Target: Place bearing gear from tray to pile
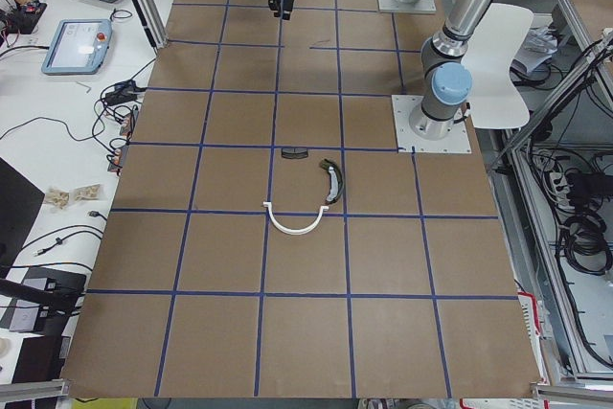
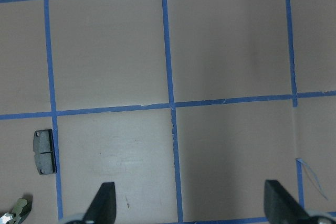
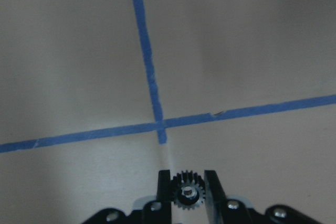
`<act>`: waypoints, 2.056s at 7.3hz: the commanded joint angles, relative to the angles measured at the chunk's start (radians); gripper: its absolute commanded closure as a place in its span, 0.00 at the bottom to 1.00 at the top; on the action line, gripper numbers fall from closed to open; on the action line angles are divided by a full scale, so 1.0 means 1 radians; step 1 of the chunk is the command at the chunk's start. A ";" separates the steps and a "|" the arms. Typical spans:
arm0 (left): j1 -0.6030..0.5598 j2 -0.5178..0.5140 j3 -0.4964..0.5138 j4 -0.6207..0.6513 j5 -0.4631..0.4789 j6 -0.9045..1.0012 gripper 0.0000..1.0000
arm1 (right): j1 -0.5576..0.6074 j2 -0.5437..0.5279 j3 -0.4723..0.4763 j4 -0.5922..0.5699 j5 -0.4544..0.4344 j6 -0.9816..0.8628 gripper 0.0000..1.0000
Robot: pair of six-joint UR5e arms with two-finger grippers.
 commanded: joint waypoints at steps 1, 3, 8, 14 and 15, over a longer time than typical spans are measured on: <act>-0.001 0.000 0.000 0.000 0.000 0.000 0.00 | 0.071 0.041 0.032 -0.073 0.040 0.050 1.00; -0.002 -0.001 -0.002 0.000 0.000 0.000 0.00 | 0.120 0.091 0.052 -0.073 0.042 0.050 1.00; 0.016 -0.042 -0.072 0.017 -0.015 0.003 0.00 | 0.114 0.080 0.081 -0.179 0.011 0.020 0.00; -0.153 -0.246 -0.281 0.313 -0.017 -0.257 0.00 | -0.451 -0.124 0.089 -0.040 0.008 -0.698 0.00; -0.215 -0.307 -0.281 0.357 -0.015 -0.323 0.00 | -0.554 -0.126 0.087 -0.017 0.008 -0.893 0.00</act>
